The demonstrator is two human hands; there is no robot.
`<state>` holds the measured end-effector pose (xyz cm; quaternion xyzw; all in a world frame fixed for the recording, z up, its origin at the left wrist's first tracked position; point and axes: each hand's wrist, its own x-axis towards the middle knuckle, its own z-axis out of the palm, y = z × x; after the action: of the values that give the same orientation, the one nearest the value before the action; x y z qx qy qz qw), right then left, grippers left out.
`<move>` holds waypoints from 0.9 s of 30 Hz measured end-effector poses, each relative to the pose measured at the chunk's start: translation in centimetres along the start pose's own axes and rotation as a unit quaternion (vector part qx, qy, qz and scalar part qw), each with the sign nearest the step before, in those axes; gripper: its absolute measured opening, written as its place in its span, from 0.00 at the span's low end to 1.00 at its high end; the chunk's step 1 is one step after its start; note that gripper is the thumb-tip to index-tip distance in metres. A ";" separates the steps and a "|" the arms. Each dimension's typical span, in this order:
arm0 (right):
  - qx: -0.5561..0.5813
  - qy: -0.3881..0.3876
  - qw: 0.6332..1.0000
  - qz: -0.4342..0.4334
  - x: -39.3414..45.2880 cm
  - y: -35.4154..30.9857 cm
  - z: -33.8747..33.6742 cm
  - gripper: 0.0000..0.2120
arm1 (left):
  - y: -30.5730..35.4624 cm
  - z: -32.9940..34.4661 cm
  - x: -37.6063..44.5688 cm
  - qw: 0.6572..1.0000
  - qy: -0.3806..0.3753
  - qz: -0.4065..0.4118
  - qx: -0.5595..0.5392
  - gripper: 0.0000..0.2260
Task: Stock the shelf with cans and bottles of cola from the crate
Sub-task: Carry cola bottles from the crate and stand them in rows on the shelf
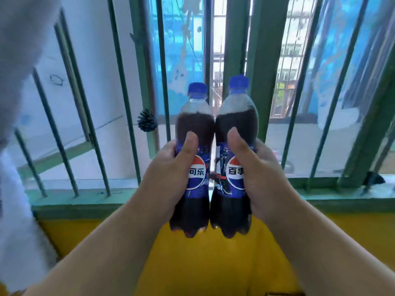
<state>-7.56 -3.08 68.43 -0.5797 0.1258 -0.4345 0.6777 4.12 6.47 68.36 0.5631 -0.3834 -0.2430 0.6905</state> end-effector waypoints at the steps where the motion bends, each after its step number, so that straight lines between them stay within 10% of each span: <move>1: -0.011 -0.001 1.000 -0.005 0.2 -0.6 -0.2 0.28 | 0.7 0.5 -0.3 0.999 0.023 0.010 0.021 0.29; 6: -0.033 -0.062 0.998 0.000 -0.4 -3.1 -2.1 0.43 | 2.4 3.8 -3.2 0.990 0.111 0.040 0.076 0.30; 27: 0.054 -0.401 0.913 0.042 -19.4 -8.4 5.5 0.35 | 10.6 7.1 -31.4 0.828 0.513 0.088 0.209 0.23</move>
<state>-19.01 15.35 71.12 -0.6622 -0.1560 -0.1421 0.7190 -21.08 28.95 71.02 0.7011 -0.0640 0.2285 0.6724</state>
